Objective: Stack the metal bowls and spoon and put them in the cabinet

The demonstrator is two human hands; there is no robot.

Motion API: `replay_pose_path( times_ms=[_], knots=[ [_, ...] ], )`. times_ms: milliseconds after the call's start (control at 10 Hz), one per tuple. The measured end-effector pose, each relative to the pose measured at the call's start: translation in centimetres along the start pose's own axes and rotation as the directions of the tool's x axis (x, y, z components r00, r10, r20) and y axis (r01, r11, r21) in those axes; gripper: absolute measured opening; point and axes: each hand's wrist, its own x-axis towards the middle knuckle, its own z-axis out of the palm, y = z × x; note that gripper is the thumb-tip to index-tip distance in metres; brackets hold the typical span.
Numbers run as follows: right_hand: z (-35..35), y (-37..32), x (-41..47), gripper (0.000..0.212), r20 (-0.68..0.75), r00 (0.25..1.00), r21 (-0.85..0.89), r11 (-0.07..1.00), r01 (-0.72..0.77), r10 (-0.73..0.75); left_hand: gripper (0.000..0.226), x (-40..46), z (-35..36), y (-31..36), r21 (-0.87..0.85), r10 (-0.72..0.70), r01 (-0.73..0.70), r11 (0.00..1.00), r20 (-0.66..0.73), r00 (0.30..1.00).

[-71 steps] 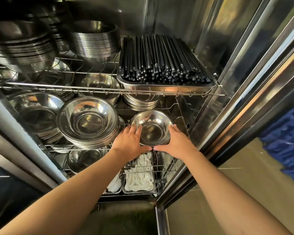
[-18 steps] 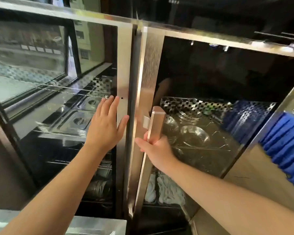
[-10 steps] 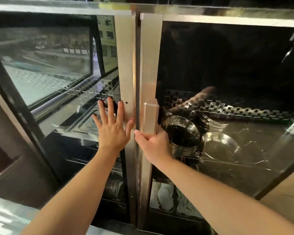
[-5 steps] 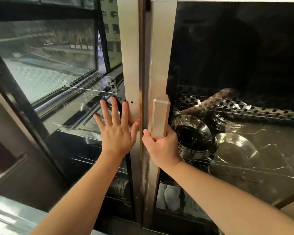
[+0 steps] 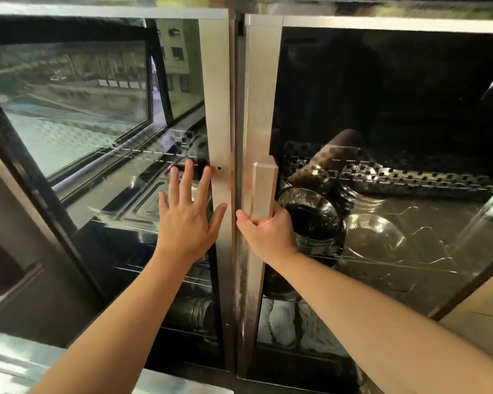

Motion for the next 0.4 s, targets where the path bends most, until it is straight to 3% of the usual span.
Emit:
replay_pose_path(
  times_ms=[200, 300, 400],
  knots=[
    [-2.5, -3.6, -1.0, 0.032, 0.211, 0.954, -0.195, 0.965, -0.174, 0.214, 0.072, -2.0, -5.9, 1.2, -0.077, 0.010, -0.003, 0.997, 0.086, 0.996],
    [-5.2, -6.4, -1.2, 0.035, 0.251, 0.941, -0.362, 0.923, -0.126, 0.227, 0.062, -2.9, -9.7, 2.8, -0.112, 0.053, -0.042, 0.993, 0.102, 0.993],
    [-9.0, -9.3, -2.2, 0.035, 0.204, 0.974, -0.478, 0.878, 0.008, 0.102, 0.052, -4.0, -13.1, 4.8, -0.145, 0.105, -0.081, 0.986, 0.166, 0.981]
  ],
)
